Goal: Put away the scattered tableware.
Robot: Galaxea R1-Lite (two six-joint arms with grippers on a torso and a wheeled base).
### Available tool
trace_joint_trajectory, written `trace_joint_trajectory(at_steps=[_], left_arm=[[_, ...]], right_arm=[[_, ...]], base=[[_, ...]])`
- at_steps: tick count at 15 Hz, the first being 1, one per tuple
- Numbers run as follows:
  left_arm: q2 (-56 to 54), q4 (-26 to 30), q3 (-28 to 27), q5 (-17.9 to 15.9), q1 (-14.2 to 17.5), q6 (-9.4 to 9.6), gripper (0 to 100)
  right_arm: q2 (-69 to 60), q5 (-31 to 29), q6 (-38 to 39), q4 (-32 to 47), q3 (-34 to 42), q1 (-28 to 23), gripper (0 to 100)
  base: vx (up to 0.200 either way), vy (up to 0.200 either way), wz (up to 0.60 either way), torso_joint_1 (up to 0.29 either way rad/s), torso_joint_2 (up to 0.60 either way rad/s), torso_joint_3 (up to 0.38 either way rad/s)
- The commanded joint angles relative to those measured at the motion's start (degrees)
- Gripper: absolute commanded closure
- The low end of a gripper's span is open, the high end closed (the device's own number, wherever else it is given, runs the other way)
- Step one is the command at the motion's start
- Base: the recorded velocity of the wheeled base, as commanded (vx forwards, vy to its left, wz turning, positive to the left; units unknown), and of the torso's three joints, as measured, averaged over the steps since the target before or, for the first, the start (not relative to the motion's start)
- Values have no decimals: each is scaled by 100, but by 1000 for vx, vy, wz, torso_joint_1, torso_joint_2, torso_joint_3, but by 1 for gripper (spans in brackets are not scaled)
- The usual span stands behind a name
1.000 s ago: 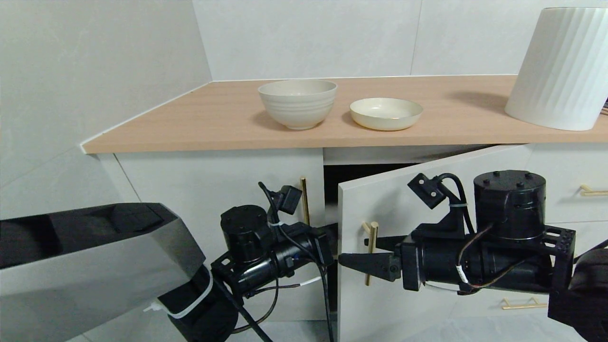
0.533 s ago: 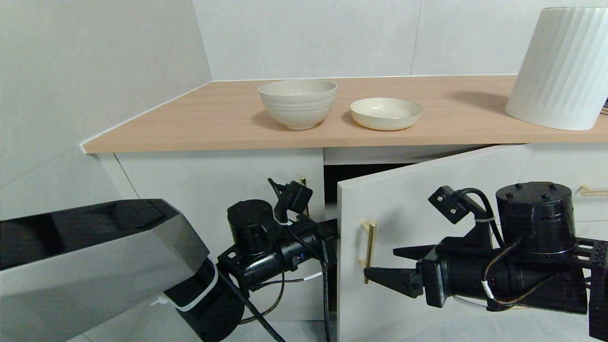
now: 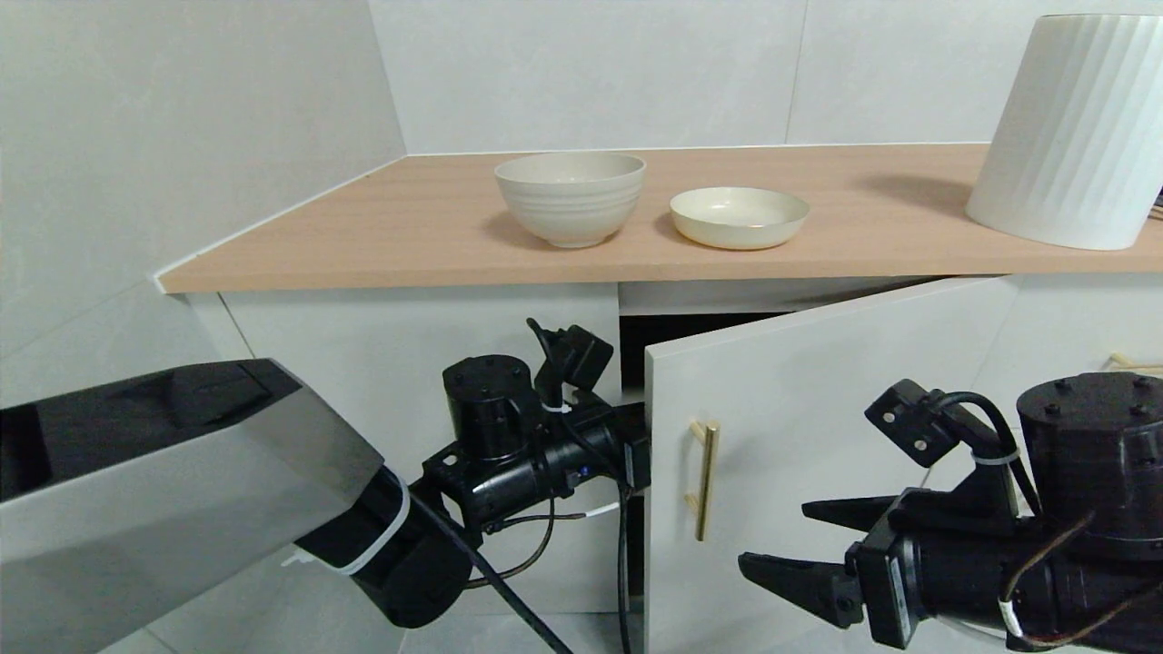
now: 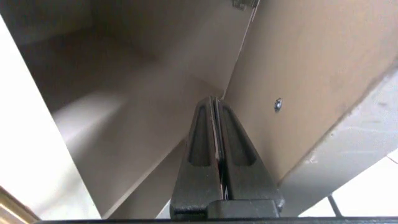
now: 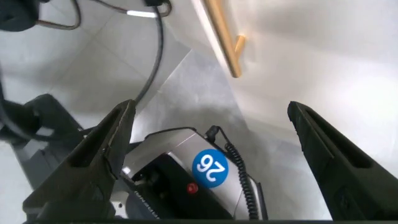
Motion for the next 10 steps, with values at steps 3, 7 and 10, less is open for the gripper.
trace_joint_trajectory(at_steps=[3, 7, 10], left_arm=[[25, 9, 8, 24, -179, -3, 100], [60, 1, 0, 50, -223, -3, 100], [78, 1, -18, 120, -241, -3, 100]], right_arm=[[-101, -27, -16, 32, 59, 221, 0], [-92, -19, -25, 58, 94, 247, 0], [-101, -19, -25, 58, 120, 291, 0]], base=[[0, 0, 0, 0, 0, 0], [0, 0, 0, 0, 0, 0], [-200, 0, 0, 1, 5, 1]])
